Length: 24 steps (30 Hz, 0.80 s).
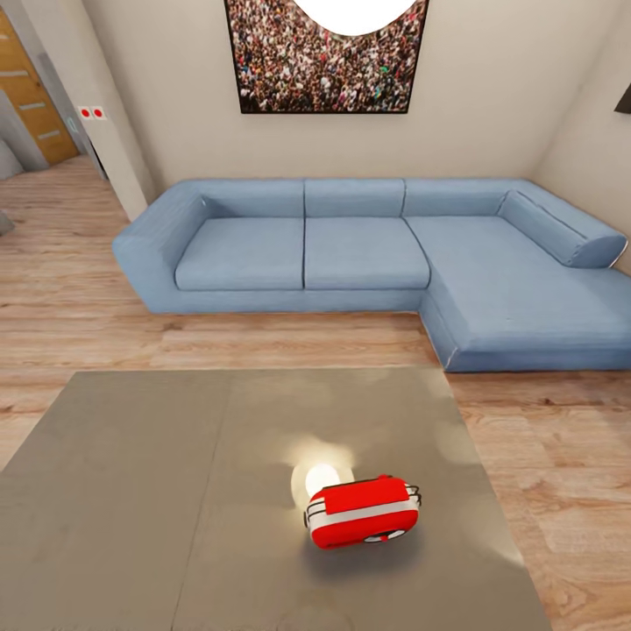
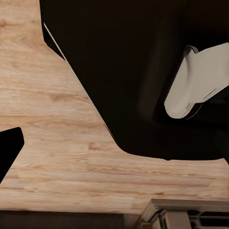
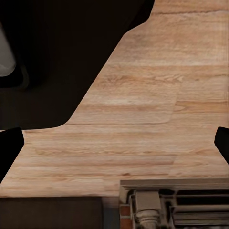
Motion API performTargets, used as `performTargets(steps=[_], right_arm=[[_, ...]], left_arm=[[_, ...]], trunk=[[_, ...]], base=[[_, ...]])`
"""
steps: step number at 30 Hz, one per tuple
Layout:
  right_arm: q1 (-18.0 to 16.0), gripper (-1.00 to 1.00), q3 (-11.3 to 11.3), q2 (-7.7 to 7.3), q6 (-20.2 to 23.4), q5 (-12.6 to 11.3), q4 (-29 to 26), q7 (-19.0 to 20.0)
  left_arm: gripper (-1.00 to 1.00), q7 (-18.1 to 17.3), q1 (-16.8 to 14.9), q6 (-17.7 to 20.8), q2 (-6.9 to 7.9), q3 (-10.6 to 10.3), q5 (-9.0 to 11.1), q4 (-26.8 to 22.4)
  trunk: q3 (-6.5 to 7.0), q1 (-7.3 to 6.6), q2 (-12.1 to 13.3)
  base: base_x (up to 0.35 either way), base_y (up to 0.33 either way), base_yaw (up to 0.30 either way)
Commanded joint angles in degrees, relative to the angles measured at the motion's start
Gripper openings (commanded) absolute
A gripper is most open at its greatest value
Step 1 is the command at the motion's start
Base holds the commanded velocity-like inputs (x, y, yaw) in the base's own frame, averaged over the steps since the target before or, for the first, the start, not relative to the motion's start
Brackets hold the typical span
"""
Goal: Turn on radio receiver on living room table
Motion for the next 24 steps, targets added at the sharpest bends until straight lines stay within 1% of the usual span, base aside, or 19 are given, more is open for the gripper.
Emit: performTargets(steps=[1,5,24], right_arm=[[0.0,1.00,0.0,0.00,0.0,0.0,0.0,0.0],[0.0,1.00,-0.1,0.00,-0.1,-0.1,0.0,0.0],[0.0,1.00,-0.1,0.00,-0.1,-0.1,0.0,0.0]], left_arm=[[1.00,0.0,0.0,0.0,-0.01,0.0,0.0,0.0],[1.00,0.0,0.0,0.0,0.00,0.0,0.0,0.0],[1.00,0.0,0.0,0.0,0.02,0.0,0.0,0.0]], trunk=[[-0.01,0.00,0.0],[-0.17,0.00,0.0],[-1.76,0.00,0.0]], base=[[0.000,0.000,0.002],[0.000,0.000,-0.045],[0.000,0.000,-0.100]])
